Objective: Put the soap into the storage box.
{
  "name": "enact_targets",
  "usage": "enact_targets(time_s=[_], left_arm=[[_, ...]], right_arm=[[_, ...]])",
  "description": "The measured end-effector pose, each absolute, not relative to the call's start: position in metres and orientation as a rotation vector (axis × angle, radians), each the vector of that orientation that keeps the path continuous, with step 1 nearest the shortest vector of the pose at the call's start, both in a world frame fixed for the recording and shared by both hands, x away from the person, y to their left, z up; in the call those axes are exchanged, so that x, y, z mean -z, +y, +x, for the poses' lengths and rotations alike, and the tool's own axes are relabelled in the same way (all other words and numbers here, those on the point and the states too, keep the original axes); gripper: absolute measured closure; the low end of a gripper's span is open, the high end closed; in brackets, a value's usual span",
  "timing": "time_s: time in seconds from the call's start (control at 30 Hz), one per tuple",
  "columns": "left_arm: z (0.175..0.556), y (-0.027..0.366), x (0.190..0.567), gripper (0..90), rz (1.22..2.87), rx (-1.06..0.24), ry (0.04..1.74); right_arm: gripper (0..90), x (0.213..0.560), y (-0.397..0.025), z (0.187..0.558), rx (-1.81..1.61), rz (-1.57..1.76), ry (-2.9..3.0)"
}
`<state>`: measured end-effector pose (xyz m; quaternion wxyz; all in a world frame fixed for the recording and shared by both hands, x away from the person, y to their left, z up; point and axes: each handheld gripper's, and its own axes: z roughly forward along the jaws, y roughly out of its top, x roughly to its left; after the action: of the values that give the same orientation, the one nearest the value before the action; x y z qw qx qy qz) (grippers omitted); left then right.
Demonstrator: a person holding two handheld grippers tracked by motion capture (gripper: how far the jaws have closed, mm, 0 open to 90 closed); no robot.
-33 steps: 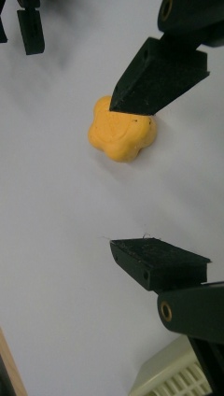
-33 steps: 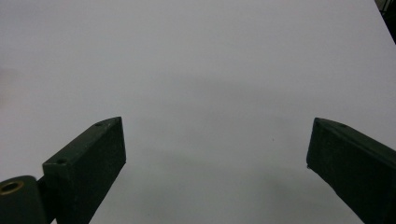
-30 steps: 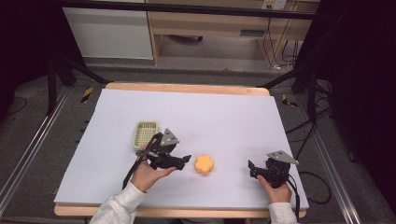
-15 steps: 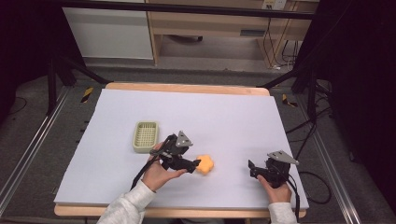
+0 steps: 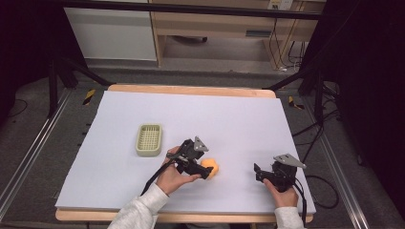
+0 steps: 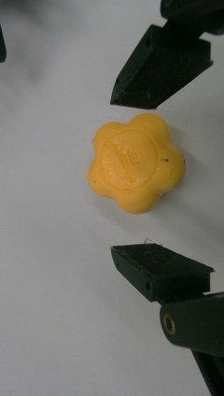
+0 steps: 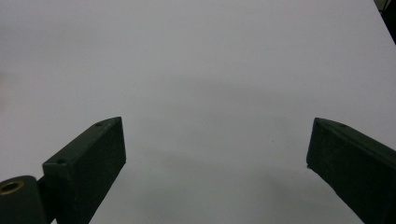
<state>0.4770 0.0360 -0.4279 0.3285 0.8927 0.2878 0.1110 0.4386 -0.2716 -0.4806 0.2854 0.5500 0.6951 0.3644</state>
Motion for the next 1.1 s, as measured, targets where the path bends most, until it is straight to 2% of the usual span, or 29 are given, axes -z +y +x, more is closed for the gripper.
enact_targets(time_s=[1.1], left_arm=[[0.486, 0.01, 0.456, 24.0, 2.458, -0.243, 0.775]], right_arm=[[5.5, 0.481, -0.271, 0.439, -0.956, 1.472, 1.865]])
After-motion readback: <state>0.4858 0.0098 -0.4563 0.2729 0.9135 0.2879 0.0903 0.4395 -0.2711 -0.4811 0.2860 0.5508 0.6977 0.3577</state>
